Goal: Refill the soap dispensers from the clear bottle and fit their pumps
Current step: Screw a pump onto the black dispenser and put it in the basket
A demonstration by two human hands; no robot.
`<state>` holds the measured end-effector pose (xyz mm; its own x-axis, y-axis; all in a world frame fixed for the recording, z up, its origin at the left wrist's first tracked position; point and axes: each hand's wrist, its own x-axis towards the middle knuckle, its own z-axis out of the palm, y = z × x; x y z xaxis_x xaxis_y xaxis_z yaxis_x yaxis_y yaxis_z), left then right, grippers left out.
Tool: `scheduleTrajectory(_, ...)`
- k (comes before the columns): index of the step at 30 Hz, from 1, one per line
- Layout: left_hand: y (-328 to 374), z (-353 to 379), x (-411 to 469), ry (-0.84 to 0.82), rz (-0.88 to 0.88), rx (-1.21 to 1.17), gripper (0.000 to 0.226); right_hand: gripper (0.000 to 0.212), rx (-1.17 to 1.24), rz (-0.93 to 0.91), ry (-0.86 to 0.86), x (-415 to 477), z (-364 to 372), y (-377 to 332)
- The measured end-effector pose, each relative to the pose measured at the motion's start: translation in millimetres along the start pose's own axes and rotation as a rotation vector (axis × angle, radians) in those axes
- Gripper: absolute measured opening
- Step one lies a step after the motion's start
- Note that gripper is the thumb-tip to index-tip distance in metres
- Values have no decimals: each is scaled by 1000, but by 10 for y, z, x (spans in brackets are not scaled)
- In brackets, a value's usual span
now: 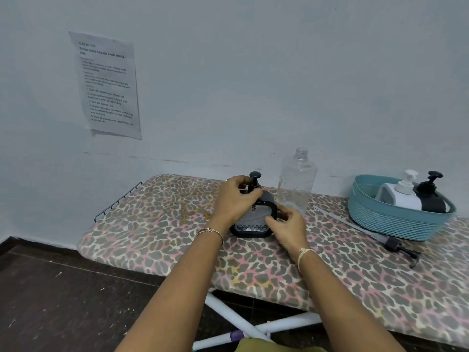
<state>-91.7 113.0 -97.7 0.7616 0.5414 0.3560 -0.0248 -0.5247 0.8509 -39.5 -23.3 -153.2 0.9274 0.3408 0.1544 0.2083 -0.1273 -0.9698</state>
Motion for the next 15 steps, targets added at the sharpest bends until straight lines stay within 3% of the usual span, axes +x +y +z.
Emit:
scheduleTrajectory(3,-12,46,-26,4,-15,-53,14,42,-25,-13,23,-53,17,19)
scheduleTrajectory(9,24,62,-49,90,-22,-27,44,44,-40,-45,97,-87,40,140)
scheduleTrajectory(15,17,37,-38,56,-28,-57,19,44,-167,-114,143,-139,66,164)
